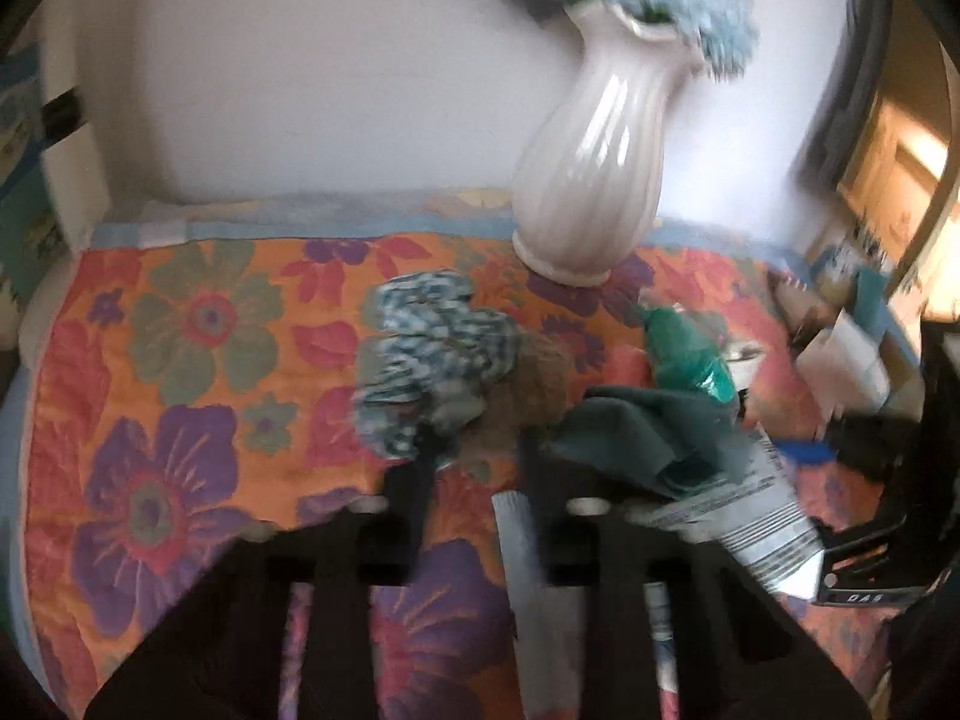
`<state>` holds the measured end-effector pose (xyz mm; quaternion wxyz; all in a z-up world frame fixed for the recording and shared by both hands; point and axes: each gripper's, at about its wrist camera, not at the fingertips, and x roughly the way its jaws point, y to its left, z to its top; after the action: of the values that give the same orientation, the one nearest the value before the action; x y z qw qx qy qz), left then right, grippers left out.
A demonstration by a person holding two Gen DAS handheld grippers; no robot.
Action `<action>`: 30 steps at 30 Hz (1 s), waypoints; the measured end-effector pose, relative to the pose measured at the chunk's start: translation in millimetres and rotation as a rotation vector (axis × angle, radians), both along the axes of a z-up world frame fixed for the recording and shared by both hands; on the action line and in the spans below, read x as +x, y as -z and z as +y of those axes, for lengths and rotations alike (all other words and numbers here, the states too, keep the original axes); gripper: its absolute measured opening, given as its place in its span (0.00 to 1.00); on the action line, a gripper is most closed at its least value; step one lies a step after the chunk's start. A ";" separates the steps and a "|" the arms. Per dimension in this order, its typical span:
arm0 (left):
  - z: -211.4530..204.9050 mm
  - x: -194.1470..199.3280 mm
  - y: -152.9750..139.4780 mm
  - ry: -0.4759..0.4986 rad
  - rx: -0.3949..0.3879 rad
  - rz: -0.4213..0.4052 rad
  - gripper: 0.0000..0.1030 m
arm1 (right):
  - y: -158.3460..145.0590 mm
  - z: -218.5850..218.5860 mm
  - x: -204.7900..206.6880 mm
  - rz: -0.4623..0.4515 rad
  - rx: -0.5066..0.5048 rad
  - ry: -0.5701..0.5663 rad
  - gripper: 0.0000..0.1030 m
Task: Organize soft objects
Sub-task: 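Grasp the scrunchie and brown fuzzy item with the left tool while the right tool grasps the purple wipes pack, then lift the held items off the bed with both tools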
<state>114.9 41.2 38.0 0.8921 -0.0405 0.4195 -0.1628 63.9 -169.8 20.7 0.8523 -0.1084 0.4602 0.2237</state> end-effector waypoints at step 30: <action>-34.3 22.4 -2.2 -0.074 0.199 -0.084 0.37 | -6.1 -6.3 -101.9 -0.017 0.082 0.060 0.40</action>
<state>137.2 6.9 40.2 0.9139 0.0395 0.3942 -0.0890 -38.0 -176.2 26.8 0.8661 -0.0616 0.4467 0.2158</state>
